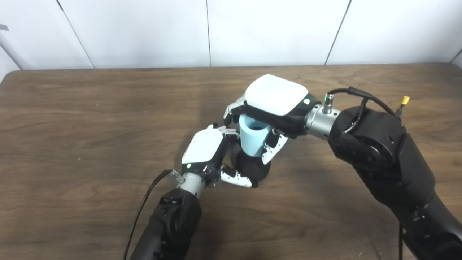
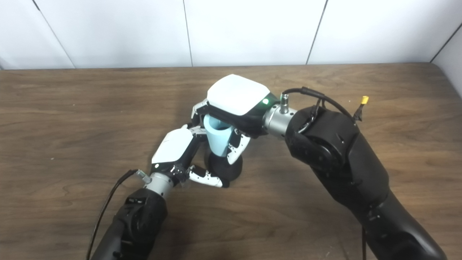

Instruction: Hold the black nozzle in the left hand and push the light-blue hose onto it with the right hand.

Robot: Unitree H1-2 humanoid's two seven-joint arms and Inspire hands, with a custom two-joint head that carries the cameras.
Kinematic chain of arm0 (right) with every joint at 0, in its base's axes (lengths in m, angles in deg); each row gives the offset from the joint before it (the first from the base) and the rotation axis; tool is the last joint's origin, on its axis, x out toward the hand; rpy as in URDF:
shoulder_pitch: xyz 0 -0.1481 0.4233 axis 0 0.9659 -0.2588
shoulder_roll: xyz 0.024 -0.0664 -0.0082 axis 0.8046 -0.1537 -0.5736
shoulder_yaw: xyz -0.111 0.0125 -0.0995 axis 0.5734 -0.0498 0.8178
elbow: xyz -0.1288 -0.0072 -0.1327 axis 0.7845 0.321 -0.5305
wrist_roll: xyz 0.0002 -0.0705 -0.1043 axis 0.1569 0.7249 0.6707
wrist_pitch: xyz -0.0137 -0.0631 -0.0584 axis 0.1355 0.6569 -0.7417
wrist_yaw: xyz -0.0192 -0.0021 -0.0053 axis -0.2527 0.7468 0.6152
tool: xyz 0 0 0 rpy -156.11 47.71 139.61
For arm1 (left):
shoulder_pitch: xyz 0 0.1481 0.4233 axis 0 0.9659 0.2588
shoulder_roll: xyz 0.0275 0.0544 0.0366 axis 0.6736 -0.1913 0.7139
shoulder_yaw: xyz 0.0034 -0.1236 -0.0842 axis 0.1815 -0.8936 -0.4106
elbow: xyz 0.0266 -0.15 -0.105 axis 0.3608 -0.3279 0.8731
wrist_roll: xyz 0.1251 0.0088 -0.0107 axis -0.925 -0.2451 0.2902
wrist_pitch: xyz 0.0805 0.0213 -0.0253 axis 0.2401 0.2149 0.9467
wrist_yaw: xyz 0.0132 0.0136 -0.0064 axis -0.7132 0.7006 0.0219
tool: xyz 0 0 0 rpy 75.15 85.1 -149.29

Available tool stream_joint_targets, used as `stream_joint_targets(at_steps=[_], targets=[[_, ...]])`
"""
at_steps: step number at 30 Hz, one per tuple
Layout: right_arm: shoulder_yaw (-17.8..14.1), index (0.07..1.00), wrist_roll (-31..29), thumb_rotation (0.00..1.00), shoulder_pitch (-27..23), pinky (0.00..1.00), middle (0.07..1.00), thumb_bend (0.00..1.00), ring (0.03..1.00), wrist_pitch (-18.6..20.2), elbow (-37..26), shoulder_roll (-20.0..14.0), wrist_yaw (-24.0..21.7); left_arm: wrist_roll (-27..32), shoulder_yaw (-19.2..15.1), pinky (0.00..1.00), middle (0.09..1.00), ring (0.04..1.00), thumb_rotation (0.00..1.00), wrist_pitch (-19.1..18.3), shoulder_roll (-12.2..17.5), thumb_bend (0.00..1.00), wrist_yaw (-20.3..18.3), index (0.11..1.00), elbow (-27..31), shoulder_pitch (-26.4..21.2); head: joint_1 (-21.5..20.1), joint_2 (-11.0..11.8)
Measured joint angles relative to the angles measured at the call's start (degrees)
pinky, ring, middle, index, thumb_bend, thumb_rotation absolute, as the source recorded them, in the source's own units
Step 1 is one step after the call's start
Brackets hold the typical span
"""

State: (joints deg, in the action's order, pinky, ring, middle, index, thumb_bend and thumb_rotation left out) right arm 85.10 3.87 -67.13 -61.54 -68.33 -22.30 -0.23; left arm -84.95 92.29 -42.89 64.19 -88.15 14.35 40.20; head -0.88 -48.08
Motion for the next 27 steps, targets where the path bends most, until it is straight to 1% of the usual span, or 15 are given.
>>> stream_joint_targets(at_steps=[4, 8, 9, 10, 11, 12, 16, 20, 21, 27], targets=[[-0.1, 0.698, -0.2, 0.24, 0.4, 0.61, 0.643, 0.97, 0.680, 0.0, 0.2, 0.0, 0.7, 0.6, 0.0, 1.00, 0.799, 0.884, 0.18, 0.1, 0.1, 0.94, 0.1, 0.525, 0.0, 0.0, 0.0, 0.0], [-0.3, 0.694, -0.3, 0.24, 0.4, 0.63, 0.650, 0.98, 0.687, 0.0, 0.6, 0.1, 0.9, 1.5, 0.1, 1.00, 0.794, 0.882, 0.17, 0.2, 0.1, 0.93, 0.2, 0.517, 0.0, 0.0, 0.1, 0.0], [-0.4, 0.695, -0.3, 0.24, 0.4, 0.64, 0.654, 0.97, 0.691, 0.0, 0.8, 0.2, 1.0, 1.7, 0.2, 1.00, 0.793, 0.884, 0.12, 0.2, 0.1, 0.73, 0.3, 0.502, -0.1, 0.1, 0.1, 0.0], [-0.4, 0.695, -0.3, 0.24, 0.4, 0.64, 0.654, 0.98, 0.692, 0.0, 0.8, 0.3, 1.0, 1.7, 0.3, 1.00, 0.791, 0.884, 0.10, 0.2, 0.1, 0.63, 0.5, 0.495, -0.1, 0.1, 0.1, 0.0], [-0.5, 0.695, -0.3, 0.24, 0.4, 0.63, 0.648, 0.98, 0.687, 0.1, 0.9, 0.4, 1.0, 1.8, 0.4, 1.00, 0.787, 0.880, 0.08, 0.3, 0.1, 0.57, 0.7, 0.490, -0.2, 0.1, 0.1, 0.0], [-0.6, 0.694, -0.3, 0.24, 0.6, 0.63, 0.644, 0.98, 0.684, 0.1, 1.0, 0.4, 1.0, 1.8, 0.5, 1.00, 0.779, 0.873, 0.07, 0.4, 0.1, 0.55, 1.1, 0.488, -0.3, 0.2, 0.1, 0.0], [-1.4, 0.698, -0.3, 0.25, 1.0, 0.66, 0.662, 0.97, 0.695, 0.1, 1.1, 0.5, 1.1, 1.6, 1.1, 1.00, 0.745, 0.854, 0.06, 1.1, 0.1, 0.53, 4.2, 0.482, -1.6, 0.4, 0.2, -0.1], [-1.8, 0.703, -0.3, 0.26, 1.1, 0.67, 0.678, 0.96, 0.714, 0.6, 1.1, 0.5, 1.1, 0.7, 1.6, 1.00, 0.722, 0.845, 0.05, 1.9, 0.1, 0.52, 6.2, 0.481, -2.2, 0.6, 0.2, -0.2], [-1.8, 0.702, -0.3, 0.26, 1.1, 0.67, 0.680, 0.96, 0.715, 0.7, 1.1, 0.5, 1.0, 0.5, 1.6, 1.00, 0.720, 0.845, 0.05, 2.3, 0.1, 0.52, 7.0, 0.481, -2.6, 0.6, 0.2, -0.2], [-2.5, 0.692, -0.6, 0.27, 1.5, 0.61, 0.689, 0.98, 0.714, 1.7, -0.9, 0.3, -0.2, -0.3, 2.1, 1.00, 0.710, 0.841, 0.05, 3.2, 0.1, 0.52, 9.4, 0.481, -3.6, 0.6, 0.1, -0.1]])
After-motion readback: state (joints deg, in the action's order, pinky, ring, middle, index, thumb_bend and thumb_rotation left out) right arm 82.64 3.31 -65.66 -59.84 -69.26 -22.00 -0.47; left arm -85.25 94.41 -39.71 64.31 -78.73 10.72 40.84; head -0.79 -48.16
